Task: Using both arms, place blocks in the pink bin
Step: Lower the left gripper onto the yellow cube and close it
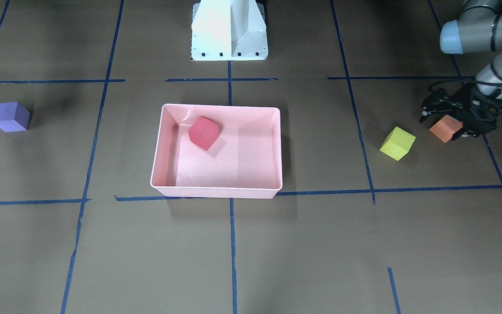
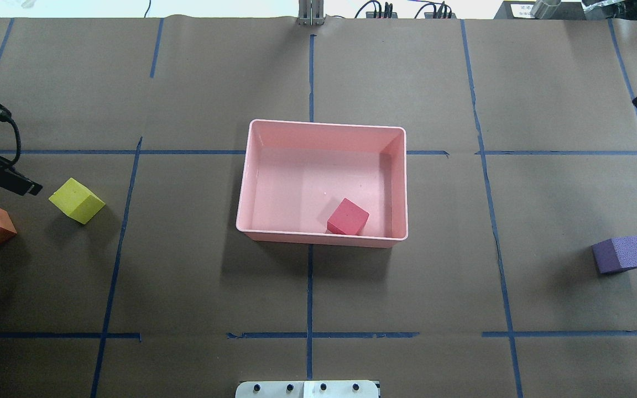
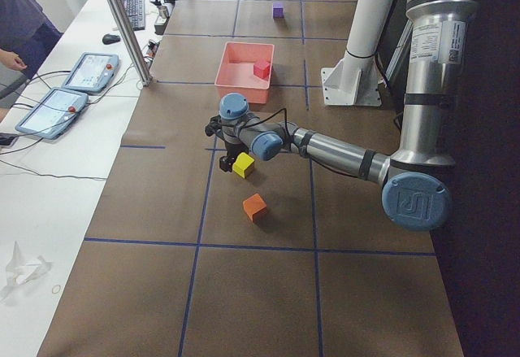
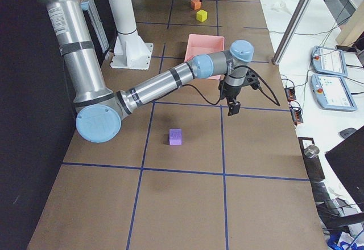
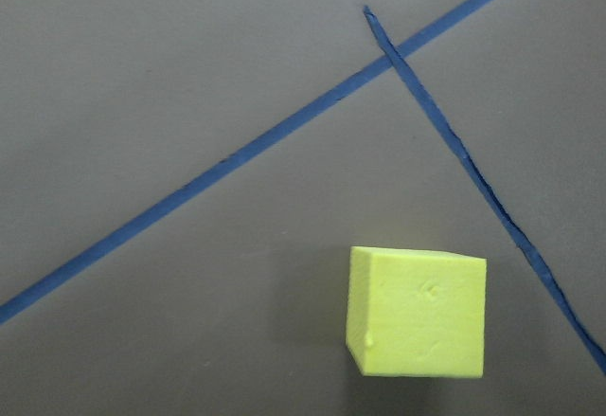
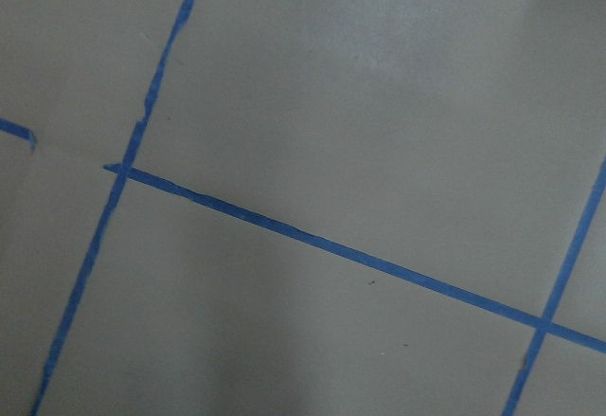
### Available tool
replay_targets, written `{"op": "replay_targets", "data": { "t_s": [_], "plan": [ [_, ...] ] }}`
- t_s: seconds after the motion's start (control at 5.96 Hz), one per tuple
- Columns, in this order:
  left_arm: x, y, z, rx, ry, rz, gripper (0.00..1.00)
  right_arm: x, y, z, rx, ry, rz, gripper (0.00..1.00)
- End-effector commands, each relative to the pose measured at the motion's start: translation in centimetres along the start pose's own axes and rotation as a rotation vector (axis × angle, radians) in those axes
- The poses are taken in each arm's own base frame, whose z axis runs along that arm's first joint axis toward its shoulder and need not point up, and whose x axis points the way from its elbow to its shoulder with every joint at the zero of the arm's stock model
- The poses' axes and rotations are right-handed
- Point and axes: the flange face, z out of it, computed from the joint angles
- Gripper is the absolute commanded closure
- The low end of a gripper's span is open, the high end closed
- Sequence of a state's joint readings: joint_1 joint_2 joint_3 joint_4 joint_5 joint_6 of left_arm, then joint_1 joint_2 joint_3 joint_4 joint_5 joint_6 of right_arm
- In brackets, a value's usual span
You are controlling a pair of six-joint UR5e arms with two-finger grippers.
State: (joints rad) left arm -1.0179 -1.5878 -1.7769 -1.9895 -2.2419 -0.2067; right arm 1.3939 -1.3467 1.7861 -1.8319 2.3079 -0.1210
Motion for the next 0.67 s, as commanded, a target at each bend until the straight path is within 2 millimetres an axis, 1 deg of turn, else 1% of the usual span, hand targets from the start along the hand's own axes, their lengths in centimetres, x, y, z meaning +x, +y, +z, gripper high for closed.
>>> {"op": "replay_targets", "data": {
  "t_s": [0.0, 0.5],
  "plan": [
    [3.6, 0.3, 4.2, -0.011, 0.011, -0.009, 0.0, 5.0, 4.7, -0.2, -0.001, -0.011, -0.034, 0.0],
    [3.6, 0.6, 6.0, -0.04, 0.014, -0.011, 0.0, 5.2, 4.9, -0.2, -0.001, -0.011, -0.028, 0.0]
  ]
}}
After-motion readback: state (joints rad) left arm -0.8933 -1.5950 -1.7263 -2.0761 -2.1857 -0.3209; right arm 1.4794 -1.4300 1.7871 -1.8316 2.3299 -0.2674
